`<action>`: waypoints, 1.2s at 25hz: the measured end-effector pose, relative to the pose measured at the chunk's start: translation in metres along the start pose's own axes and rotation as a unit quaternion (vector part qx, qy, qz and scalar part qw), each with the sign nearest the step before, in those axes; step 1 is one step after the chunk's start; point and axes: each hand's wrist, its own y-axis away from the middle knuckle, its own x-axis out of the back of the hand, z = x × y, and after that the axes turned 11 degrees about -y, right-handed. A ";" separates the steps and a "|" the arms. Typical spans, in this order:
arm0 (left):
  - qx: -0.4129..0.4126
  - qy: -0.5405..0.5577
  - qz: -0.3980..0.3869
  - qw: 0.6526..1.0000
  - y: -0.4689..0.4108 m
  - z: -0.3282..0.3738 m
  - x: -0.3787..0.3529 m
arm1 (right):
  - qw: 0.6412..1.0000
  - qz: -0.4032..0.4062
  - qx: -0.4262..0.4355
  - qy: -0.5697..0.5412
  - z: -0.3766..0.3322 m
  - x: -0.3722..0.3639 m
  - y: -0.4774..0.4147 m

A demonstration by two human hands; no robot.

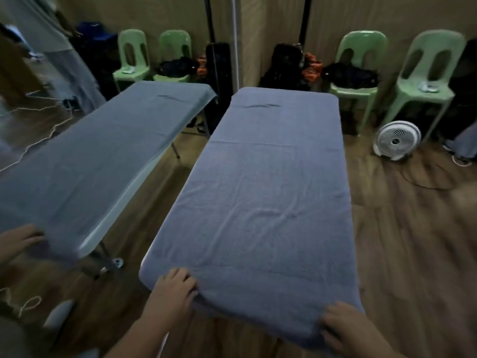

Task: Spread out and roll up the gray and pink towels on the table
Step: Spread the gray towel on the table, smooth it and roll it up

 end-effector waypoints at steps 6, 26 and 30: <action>0.033 0.139 -0.015 0.990 -0.092 -0.024 0.027 | 0.977 0.175 -0.120 -0.031 -0.032 0.034 -0.048; -0.043 0.129 -0.143 0.980 -0.125 -0.157 0.046 | 0.974 0.114 -0.195 -0.022 0.001 0.109 -0.039; 0.000 0.023 -0.116 0.993 -0.144 -0.148 0.032 | 0.951 0.180 -0.242 0.071 0.020 0.103 -0.065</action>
